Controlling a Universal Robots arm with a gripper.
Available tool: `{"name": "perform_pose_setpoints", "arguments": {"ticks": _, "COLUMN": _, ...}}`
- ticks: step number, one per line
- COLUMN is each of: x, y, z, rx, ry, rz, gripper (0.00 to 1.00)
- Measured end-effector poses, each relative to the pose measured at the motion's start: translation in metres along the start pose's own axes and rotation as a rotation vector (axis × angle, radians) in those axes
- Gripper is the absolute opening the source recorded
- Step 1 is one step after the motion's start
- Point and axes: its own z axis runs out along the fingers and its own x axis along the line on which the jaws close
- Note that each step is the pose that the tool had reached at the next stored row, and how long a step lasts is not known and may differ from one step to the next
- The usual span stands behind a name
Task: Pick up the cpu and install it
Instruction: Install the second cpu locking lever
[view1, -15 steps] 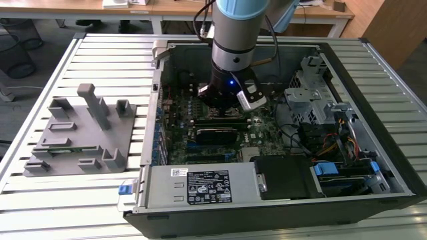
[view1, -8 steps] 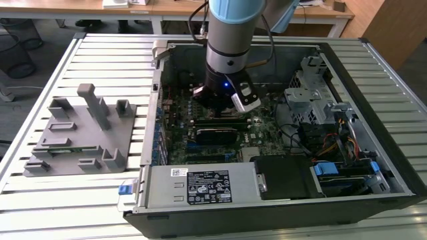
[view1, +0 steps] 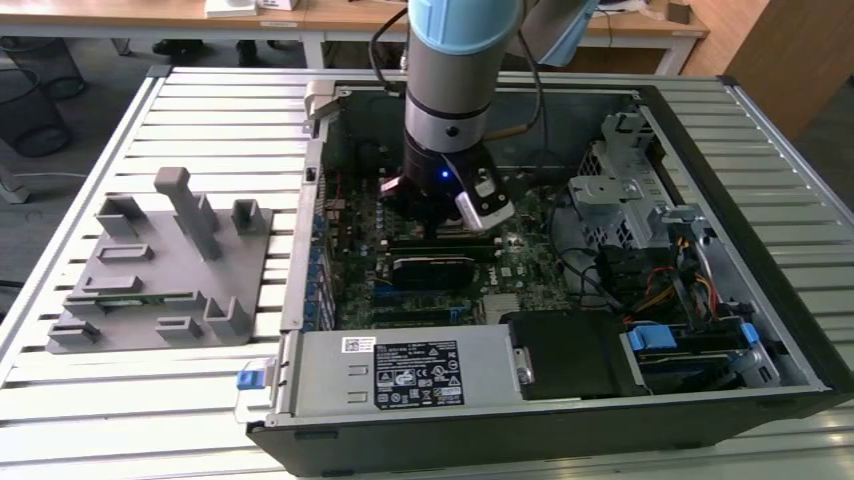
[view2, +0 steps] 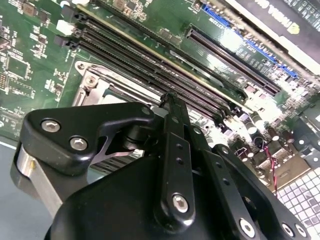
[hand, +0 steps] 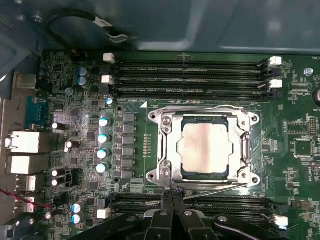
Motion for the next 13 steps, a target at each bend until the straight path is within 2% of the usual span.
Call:
{"name": "perform_pose_setpoints", "arguments": {"ticks": 3, "x": 0.0005, "y": -0.0010, "z": 0.0010, "rx": -0.0035, "ry": 0.0002, "rz": -0.002, "gripper": 0.11}}
{"name": "perform_pose_setpoints", "arguments": {"ticks": 6, "x": 0.0007, "y": -0.0022, "z": 0.0018, "rx": -0.0126, "ry": 0.0002, "rz": -0.004, "gripper": 0.11}}
{"name": "perform_pose_setpoints", "arguments": {"ticks": 9, "x": 0.0011, "y": -0.0043, "z": 0.0023, "rx": -0.0261, "ry": 0.0001, "rz": -0.006, "gripper": 0.11}}
{"name": "perform_pose_setpoints", "arguments": {"ticks": 13, "x": 0.0034, "y": -0.0075, "z": 0.0030, "rx": -0.0342, "ry": 0.0003, "rz": -0.008, "gripper": 0.11}}
